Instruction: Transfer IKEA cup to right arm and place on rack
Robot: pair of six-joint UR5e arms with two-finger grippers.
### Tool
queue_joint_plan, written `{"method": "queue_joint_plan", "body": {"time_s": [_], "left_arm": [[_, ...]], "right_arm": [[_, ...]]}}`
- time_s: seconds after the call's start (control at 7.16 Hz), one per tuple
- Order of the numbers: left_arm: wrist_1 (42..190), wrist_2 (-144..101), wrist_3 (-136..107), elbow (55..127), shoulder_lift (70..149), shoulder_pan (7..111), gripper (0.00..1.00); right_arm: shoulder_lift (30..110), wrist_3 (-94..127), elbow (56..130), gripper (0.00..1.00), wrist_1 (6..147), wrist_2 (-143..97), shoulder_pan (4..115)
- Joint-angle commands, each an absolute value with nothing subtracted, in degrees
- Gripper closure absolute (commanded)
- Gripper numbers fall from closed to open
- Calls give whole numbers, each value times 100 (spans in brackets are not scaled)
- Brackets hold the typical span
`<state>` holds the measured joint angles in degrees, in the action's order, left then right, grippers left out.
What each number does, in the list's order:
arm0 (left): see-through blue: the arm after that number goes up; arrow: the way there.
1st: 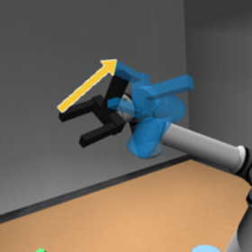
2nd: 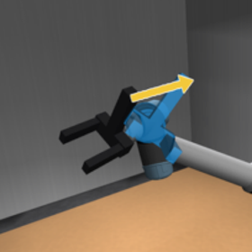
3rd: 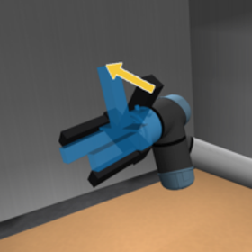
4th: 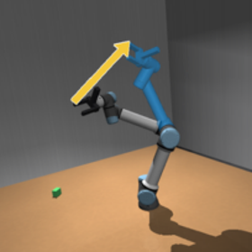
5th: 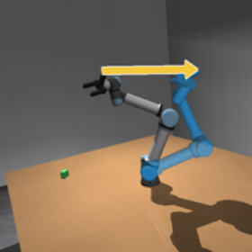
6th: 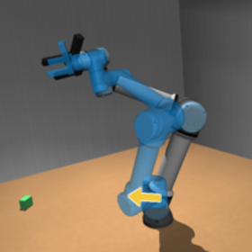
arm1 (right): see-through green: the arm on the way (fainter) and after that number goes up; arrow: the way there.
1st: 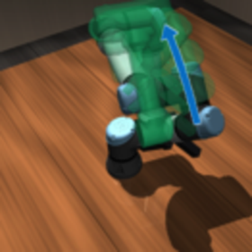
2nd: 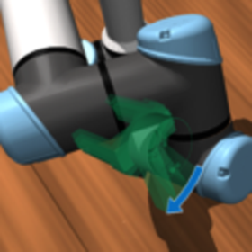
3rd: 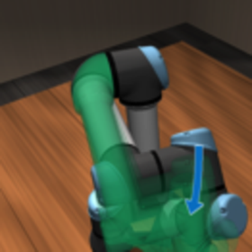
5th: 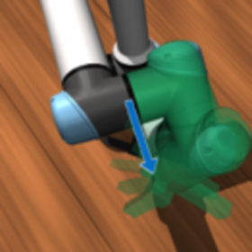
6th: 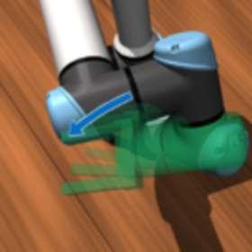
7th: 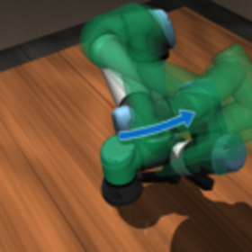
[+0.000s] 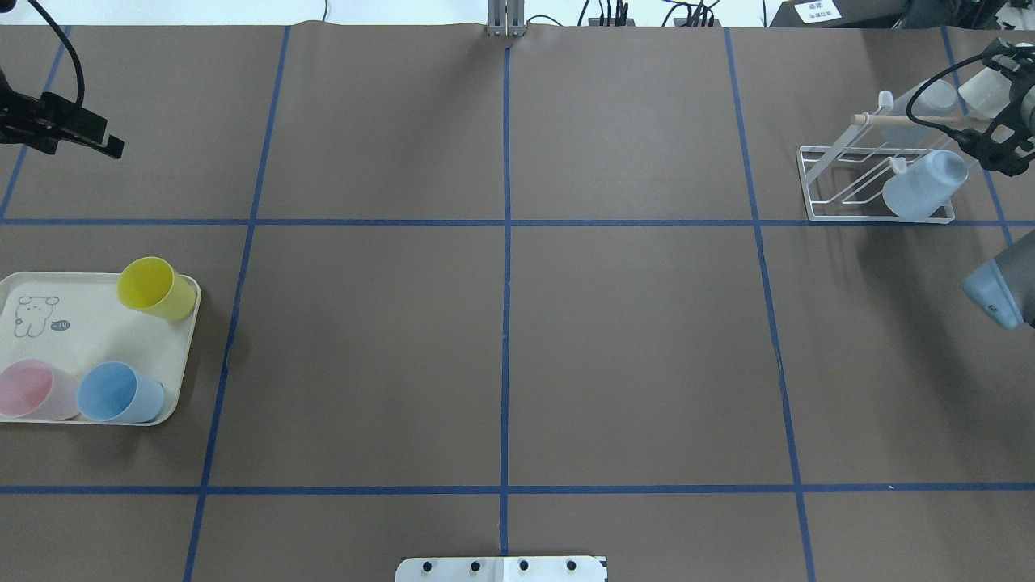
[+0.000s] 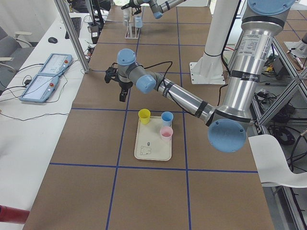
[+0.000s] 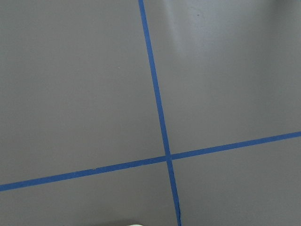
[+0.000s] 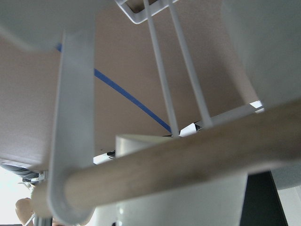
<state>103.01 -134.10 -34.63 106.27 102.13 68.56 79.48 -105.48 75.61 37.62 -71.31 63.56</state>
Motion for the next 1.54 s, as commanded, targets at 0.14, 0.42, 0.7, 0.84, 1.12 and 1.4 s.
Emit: {"method": "queue_joint_plan", "body": {"time_s": [0.14,0.42,0.7,0.84,1.12,1.4], "left_arm": [[10301,-13412,-3463,10626,10222,6855,0],[10301,-13412,-3463,10626,10222,6855,0],[10301,-13412,-3463,10626,10222,6855,0],[10301,-13412,-3472,10626,10222,6855,0],[10301,-13412,-3472,10626,10222,6855,0],[10301,-13412,-3463,10635,10222,6855,0]], "right_arm": [[7937,-10564,7567,32,3762,-7075,6319],[7901,-10564,7611,1,3770,-7075,6302],[7928,-10564,7646,0,3771,-7075,6302],[7928,-10564,7646,0,3771,-7075,6302],[7936,-10573,7838,0,3797,-7119,6310],[7893,-10460,8329,0,4154,-7407,6529]]}}
